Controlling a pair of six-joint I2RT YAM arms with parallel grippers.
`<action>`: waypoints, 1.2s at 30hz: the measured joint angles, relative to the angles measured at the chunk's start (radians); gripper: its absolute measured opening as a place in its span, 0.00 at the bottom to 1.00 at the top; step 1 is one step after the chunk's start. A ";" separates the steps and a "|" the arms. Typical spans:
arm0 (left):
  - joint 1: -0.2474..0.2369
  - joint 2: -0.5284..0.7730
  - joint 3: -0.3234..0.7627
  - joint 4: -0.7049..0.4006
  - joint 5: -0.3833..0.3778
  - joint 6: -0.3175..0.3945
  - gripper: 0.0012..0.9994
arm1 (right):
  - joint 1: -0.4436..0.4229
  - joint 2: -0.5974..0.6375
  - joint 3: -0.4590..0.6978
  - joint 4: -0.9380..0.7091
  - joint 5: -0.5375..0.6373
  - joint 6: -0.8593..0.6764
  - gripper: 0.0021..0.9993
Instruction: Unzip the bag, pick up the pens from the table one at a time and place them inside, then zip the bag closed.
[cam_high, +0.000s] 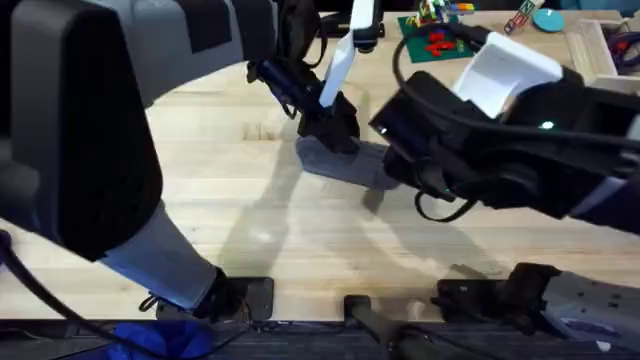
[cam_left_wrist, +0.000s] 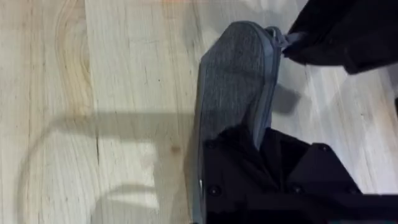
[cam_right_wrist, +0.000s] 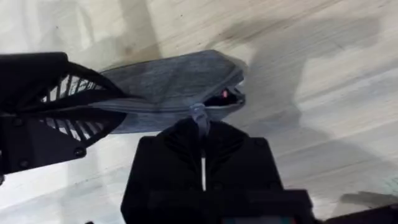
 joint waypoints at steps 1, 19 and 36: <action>0.000 0.000 0.000 0.000 0.000 0.000 0.04 | -0.006 -0.007 0.000 -0.008 0.000 0.000 0.03; -0.021 0.000 0.000 0.012 0.037 0.000 0.04 | -0.087 -0.028 0.000 -0.114 -0.020 0.000 0.03; -0.025 0.000 0.000 0.015 0.058 -0.015 0.04 | -0.116 -0.028 0.000 -0.160 -0.024 0.012 0.03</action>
